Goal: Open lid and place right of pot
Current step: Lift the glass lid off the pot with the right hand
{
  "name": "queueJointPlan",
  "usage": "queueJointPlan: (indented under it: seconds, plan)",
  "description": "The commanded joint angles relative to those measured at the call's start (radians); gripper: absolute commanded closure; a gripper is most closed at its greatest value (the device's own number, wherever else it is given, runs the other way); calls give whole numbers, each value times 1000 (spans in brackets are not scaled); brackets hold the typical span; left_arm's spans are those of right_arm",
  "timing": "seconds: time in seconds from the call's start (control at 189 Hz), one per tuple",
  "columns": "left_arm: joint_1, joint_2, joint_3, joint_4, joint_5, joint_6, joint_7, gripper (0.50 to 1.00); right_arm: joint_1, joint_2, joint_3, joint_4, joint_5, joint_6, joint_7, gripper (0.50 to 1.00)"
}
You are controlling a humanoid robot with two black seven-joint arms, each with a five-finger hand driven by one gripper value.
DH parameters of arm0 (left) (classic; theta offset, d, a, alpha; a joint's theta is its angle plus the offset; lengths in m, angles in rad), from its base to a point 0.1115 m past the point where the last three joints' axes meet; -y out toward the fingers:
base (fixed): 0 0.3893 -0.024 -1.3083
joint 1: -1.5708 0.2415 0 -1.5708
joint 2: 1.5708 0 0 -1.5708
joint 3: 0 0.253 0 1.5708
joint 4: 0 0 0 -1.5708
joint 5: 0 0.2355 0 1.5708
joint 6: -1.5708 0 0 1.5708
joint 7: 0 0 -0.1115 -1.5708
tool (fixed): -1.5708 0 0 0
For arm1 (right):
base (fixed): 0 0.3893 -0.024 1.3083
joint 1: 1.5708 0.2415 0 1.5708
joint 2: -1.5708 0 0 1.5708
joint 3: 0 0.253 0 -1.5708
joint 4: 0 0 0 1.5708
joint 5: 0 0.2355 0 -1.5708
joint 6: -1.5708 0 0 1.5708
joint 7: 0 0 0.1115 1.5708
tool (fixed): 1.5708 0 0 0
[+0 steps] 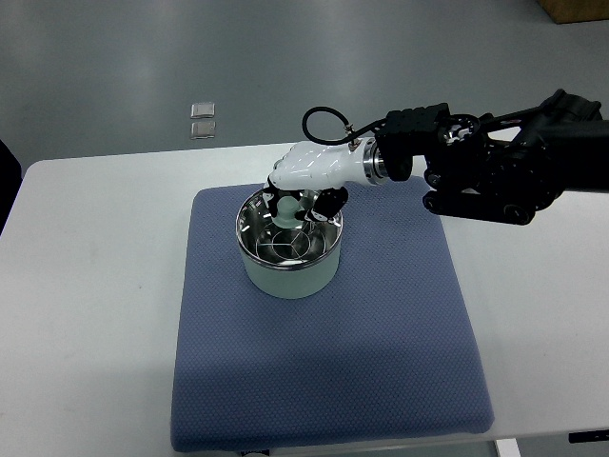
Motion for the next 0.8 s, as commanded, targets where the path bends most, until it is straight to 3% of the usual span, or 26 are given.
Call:
queueJointPlan:
  seconds: [0.0, 0.413, 0.662, 0.795]
  plan:
    - [0, 0, 0, 0, 0, 0, 0, 500, 4, -2, 2, 5, 2, -4, 5, 1000]
    - [0, 0, 0, 0, 0, 0, 0, 500, 53, -33, 5, 31, 5, -10, 16, 1000]
    - [0, 0, 0, 0, 0, 0, 0, 500, 89, -113, 6, 80, 8, -11, 17, 1000]
    - [0, 0, 0, 0, 0, 0, 0, 500, 95, -206, 6, 113, 5, -8, 22, 1000]
